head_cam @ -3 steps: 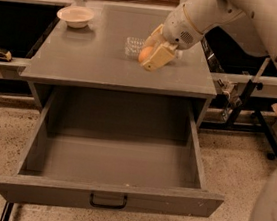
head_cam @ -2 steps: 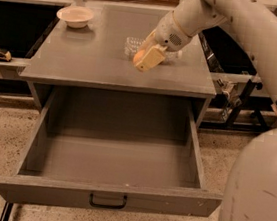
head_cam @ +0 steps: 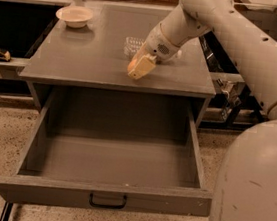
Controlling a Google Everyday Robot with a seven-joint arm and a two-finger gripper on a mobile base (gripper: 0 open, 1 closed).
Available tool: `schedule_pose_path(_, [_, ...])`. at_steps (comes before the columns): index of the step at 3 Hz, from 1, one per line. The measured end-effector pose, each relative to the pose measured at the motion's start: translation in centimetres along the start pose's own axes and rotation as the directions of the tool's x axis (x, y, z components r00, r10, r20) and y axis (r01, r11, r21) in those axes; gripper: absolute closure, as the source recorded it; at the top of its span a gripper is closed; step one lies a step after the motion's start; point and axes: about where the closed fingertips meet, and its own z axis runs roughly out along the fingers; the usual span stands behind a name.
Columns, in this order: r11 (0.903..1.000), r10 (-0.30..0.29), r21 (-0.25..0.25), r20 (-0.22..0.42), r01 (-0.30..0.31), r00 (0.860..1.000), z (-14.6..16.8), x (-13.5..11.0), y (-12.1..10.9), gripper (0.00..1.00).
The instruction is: Pick orange from top drawer and place on counter
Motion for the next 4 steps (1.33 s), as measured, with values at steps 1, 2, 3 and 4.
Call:
schedule_pose_path(1, [1.0000,0.001,0.000,-0.002,-0.001,1.000,0.34,0.08,-0.01,0.30])
schedule_pose_path(2, [1.0000,0.001,0.000,-0.002,-0.001,1.000,0.34,0.08,-0.01,0.06])
schedule_pose_path(3, [1.0000,0.001,0.000,-0.002,-0.001,1.000,0.35,0.08,-0.01,0.00])
schedule_pose_path(4, [1.0000,0.001,0.000,-0.002,-0.001,1.000,0.35,0.08,-0.01,0.00])
